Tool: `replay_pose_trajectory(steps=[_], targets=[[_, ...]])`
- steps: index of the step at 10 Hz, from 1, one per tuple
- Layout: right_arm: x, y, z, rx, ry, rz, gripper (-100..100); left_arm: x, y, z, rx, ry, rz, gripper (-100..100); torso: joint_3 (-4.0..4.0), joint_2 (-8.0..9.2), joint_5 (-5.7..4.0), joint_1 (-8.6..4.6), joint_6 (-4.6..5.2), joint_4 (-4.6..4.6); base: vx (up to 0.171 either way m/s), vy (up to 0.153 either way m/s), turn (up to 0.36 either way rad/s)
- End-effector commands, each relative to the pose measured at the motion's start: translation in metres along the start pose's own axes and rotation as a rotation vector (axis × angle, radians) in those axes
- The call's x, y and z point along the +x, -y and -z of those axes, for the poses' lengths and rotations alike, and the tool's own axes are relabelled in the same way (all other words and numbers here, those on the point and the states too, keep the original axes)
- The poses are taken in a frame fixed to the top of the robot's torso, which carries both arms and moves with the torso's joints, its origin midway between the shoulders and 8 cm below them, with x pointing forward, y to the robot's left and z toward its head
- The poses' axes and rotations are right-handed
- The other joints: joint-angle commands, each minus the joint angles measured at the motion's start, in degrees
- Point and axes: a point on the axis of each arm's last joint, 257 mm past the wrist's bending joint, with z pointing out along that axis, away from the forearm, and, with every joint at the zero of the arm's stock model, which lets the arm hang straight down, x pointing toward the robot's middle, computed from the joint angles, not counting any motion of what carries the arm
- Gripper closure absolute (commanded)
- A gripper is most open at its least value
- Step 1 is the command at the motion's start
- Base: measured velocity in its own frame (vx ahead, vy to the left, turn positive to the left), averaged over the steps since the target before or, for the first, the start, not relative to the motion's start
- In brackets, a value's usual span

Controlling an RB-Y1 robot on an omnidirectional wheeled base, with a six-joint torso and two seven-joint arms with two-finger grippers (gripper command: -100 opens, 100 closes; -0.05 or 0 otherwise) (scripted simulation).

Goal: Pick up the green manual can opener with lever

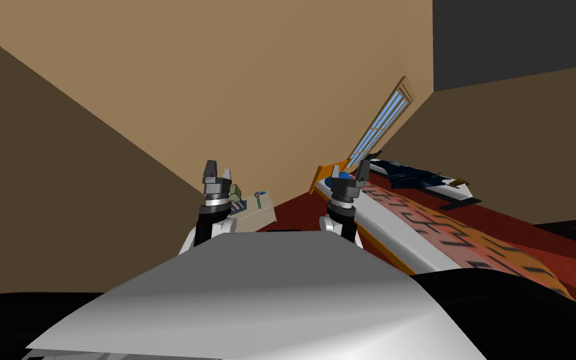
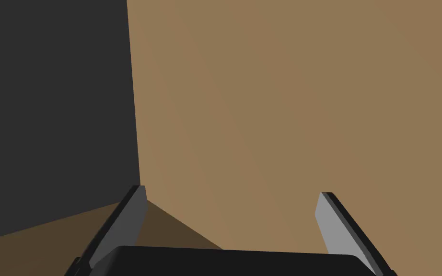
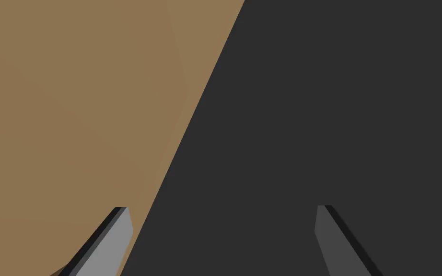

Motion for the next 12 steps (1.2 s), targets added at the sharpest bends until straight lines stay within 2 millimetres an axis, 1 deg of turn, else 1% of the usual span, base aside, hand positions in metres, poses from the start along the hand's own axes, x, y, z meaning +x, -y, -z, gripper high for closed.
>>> replay_pose_trajectory(steps=[1, 3, 5, 6, 8, 9, 10, 11, 12], targets=[[0.0, 0.0, 0.0, 0.0, 0.0, 0.0, 0, 0.008, -0.013, 0.007, -0.026, -0.035, -0.002, -100, 0.0, 0.0, 0.0, 0.0, 0.0, 0.0, 0.011, -0.017, 0.002], [0.0, 0.0, 0.0, 0.0, 0.0, 0.0, 0, 0.018, -0.031, 0.018, -0.062, -0.081, -0.003, -100, -0.05, -0.08, -0.02, -0.11, 0.0, -0.02, 0.031, -0.048, 0.001], [0.0, 0.0, 0.0, 0.0, 0.0, 0.0, 0, 0.031, -0.051, 0.035, -0.105, -0.14, -0.003, -100, -0.06, -0.1, -0.06, -0.27, 0.0, -0.03, 0.028, -0.084, 0.001], [0.0, 0.0, 0.0, 0.0, 0.0, 0.0, 0, 0.031, -0.055, 0.037, -0.114, -0.142, -0.003, -100, -0.06, -0.11, -0.07, -0.33, 0.0, -0.03, 0.023, -0.063, 0.007], [0.0, 0.0, 0.0, 0.0, 0.0, 0.0, 0, 0.045, -0.082, 0.062, -0.175, -0.215, -0.002, -100, -0.04, -0.07, -0.04, -0.2, 0.0, -0.02, 0.016, -0.055, -0.002], [0.0, 0.0, 0.0, 0.0, 0.0, 0.0, 0, 0.052, -0.093, 0.075, -0.2, -0.254, 0.0, -100, -0.04, -0.07, -0.05, -0.22, 0.0, -0.02, 0.031, -0.088, -0.002], [0.0, 0.0, 0.0, 0.0, 0.0, 0.0, 0, 0.053, -0.101, 0.08, -0.219, -0.257, -0.001, -100, -0.06, -0.1, -0.07, -0.3, 0.0, -0.02, 0.024, -0.071, 0.007], [0.0, 0.0, 0.0, 0.0, 0.0, 0.0, 0, 0.059, -0.112, 0.095, -0.249, -0.298, 0.001, -100, -0.05, -0.09, -0.07, -0.26, 0.0, -0.02, 0.014, -0.061, -0.001], [0.0, 0.0, 0.0, 0.0, 0.0, 0.0, 0, 0.059, -0.117, 0.099, -0.261, -0.3, 0.001, -100, -0.04, -0.06, -0.05, -0.23, 0.0, -0.02, 0.012, -0.042, 0.003]])
